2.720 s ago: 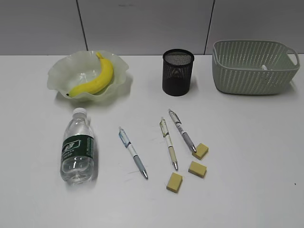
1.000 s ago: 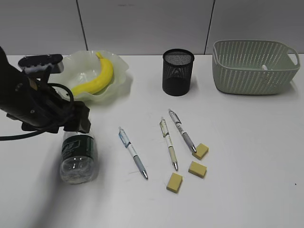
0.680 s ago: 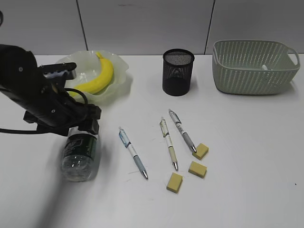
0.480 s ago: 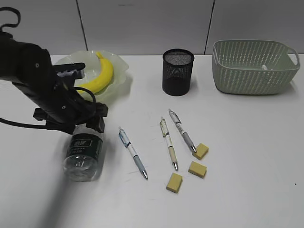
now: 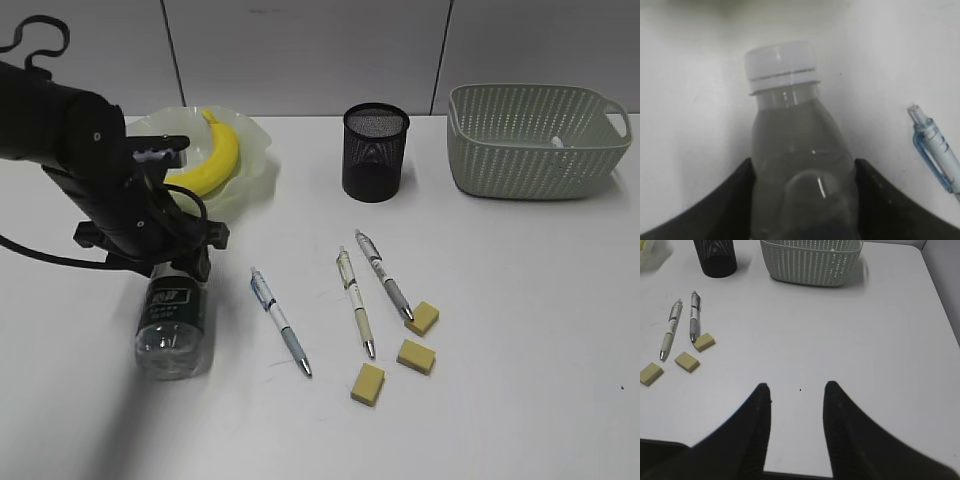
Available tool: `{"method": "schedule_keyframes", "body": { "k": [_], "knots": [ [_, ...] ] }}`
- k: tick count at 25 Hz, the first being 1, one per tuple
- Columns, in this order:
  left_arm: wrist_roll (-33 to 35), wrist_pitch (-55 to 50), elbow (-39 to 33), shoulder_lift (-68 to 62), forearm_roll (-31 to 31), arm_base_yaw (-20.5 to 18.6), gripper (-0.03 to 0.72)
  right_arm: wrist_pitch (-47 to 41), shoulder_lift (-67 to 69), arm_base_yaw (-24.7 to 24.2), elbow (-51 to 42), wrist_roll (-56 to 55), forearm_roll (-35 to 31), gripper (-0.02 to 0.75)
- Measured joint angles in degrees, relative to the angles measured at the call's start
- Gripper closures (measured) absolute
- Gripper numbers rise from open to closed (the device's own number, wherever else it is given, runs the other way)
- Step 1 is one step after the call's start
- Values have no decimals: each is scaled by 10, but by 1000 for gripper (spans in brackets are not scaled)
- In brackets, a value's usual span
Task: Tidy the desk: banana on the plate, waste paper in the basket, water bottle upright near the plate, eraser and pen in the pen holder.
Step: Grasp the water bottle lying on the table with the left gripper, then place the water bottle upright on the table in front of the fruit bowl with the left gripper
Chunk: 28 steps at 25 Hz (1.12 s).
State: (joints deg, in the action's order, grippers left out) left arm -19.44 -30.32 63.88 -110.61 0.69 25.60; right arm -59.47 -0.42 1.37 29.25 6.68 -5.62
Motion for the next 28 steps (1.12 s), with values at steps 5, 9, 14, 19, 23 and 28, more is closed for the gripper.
{"method": "schedule_keyframes", "body": {
  "k": [5, 9, 14, 19, 23, 28],
  "knots": [
    [0, 22, -39, 40, -21, 0, 273, 0, 0, 0, 0, 0, 0, 443],
    [0, 128, -129, 148, -45, 0, 273, 0, 0, 0, 0, -1, 0, 444],
    [1, 363, -269, 286, -94, -1, 273, 0, 0, 0, 0, -1, 0, 444],
    [83, 593, -345, 326, -103, -10, 273, 0, 0, 0, 0, -1, 0, 444],
    [157, 686, -349, 300, -104, -11, 274, 0, 0, 0, 0, -1, 0, 444],
    [172, 768, -350, 234, -100, -24, 274, 0, 0, 0, 0, -1, 0, 444]
  ]
}}
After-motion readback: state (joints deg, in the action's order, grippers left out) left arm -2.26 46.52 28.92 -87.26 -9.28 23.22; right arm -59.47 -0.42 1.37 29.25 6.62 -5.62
